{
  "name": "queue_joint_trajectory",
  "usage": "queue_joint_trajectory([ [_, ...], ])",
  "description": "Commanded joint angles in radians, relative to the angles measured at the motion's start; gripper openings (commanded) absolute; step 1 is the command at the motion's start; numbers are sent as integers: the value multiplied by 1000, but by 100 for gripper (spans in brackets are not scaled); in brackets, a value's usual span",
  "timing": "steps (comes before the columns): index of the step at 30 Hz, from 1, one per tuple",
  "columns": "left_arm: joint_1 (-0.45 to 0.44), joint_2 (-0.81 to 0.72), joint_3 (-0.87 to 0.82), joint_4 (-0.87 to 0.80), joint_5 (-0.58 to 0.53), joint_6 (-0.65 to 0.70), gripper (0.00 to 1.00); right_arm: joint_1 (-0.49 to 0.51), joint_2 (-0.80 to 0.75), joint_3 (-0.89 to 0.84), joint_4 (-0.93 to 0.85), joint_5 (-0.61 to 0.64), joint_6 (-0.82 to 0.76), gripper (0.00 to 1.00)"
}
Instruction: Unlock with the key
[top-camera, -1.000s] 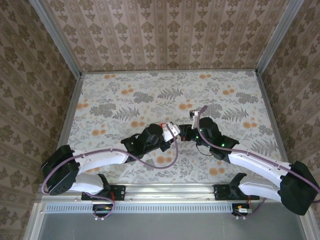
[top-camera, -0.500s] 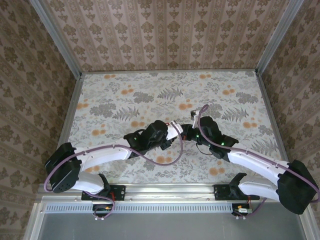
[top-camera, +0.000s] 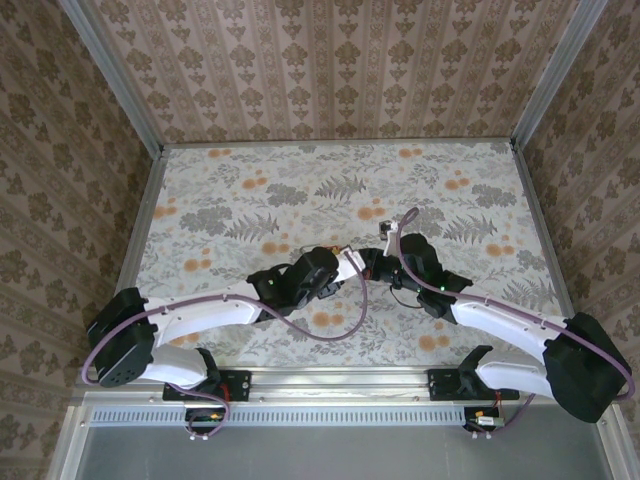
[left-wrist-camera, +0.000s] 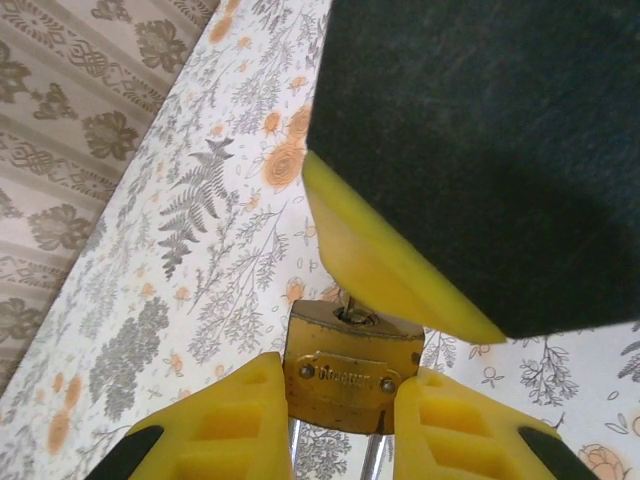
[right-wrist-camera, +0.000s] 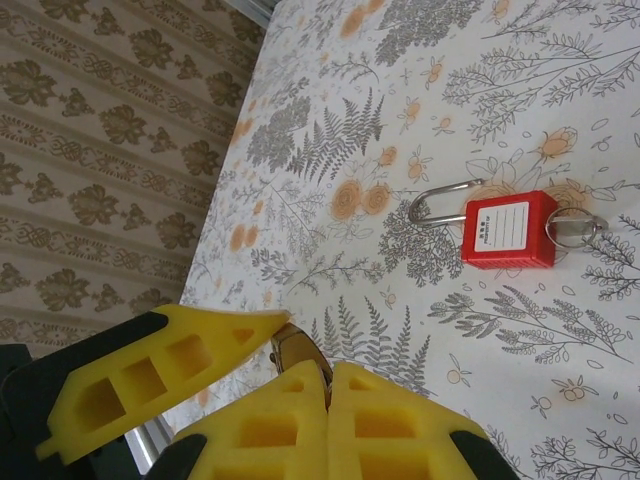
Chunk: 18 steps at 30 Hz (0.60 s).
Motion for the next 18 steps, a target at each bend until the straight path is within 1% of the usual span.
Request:
queue_joint_trajectory([
  [1, -118, 52, 69, 159, 24, 266, 16, 41, 22, 16, -20, -169, 129, 0],
  [4, -126, 57, 69, 145, 18, 264, 16, 29, -8, 25, -53, -170, 116, 0],
  [6, -126, 61, 72, 126, 18, 255, 15, 9, -31, 29, -78, -175, 110, 3],
  [9, -142, 81, 75, 105, -12, 276, 15, -41, -75, 37, -119, -190, 92, 4],
  [10, -146, 89, 76, 100, -22, 277, 15, -58, -91, 41, -134, -194, 82, 2],
  [11, -147, 94, 75, 94, -20, 261, 14, -68, -106, 39, -139, -175, 75, 0],
  [12, -149, 91, 71, 94, -13, 244, 13, -77, -111, 42, -156, -157, 73, 0],
  [14, -151, 82, 66, 89, 14, 204, 14, -88, -101, 53, -161, -184, 52, 0],
  [18, -152, 58, 38, 120, 1, 145, 15, -88, -101, 39, -156, -173, 51, 0],
])
